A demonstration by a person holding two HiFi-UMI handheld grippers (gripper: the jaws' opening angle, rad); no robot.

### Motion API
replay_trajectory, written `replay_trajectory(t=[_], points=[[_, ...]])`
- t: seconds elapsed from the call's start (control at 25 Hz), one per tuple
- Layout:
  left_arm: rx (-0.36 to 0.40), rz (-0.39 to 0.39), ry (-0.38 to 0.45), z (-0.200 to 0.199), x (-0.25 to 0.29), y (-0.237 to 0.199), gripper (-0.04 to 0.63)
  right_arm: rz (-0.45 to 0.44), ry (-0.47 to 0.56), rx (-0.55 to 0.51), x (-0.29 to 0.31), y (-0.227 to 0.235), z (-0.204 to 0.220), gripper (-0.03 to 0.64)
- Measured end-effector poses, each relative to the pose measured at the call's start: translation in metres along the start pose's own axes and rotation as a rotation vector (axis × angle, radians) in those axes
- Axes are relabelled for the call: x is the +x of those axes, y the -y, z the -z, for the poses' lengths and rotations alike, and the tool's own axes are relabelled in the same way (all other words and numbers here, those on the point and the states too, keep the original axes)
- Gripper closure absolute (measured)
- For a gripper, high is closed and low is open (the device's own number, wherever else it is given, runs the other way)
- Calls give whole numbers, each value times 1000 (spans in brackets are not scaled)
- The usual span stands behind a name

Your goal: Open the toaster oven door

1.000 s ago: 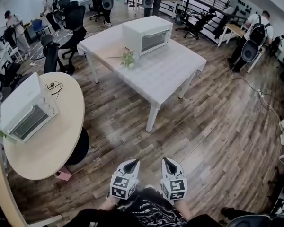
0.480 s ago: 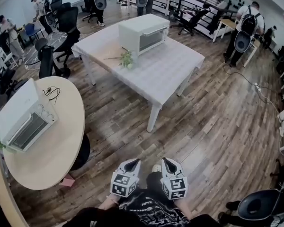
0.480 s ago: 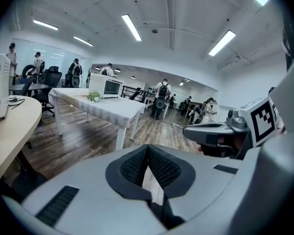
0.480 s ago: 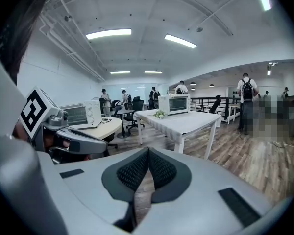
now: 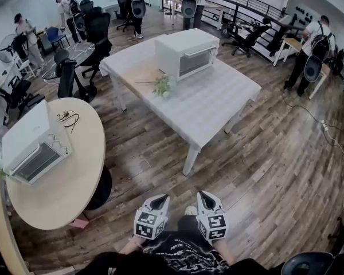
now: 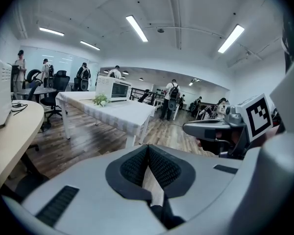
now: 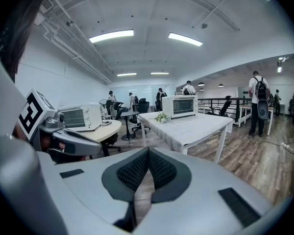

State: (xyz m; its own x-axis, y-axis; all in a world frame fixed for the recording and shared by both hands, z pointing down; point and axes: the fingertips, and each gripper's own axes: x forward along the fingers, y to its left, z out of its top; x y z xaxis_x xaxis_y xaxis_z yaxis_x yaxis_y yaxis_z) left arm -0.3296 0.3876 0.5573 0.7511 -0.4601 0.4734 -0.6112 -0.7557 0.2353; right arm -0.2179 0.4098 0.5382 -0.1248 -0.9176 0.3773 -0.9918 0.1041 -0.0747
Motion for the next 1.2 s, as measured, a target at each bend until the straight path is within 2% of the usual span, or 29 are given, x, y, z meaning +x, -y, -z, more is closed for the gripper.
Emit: replay_trajectory(t=[0.28, 0.6, 0.88, 1.08, 1.2], points=[[-14, -40, 13, -50, 86, 15, 575, -66, 14, -39, 45, 87, -34, 607], [-19, -53, 7, -76, 169, 50, 575, -99, -5, -26, 61, 175, -32, 607], [-2, -47, -9, -92, 206, 65, 575, -66, 10, 31, 64, 223, -35, 607], [4, -39, -19, -99, 227, 69, 575, -105, 7, 174, 72, 242, -32, 607], [-3, -43, -26, -102, 243, 60, 575, -104, 7, 193, 81, 253, -35, 607]])
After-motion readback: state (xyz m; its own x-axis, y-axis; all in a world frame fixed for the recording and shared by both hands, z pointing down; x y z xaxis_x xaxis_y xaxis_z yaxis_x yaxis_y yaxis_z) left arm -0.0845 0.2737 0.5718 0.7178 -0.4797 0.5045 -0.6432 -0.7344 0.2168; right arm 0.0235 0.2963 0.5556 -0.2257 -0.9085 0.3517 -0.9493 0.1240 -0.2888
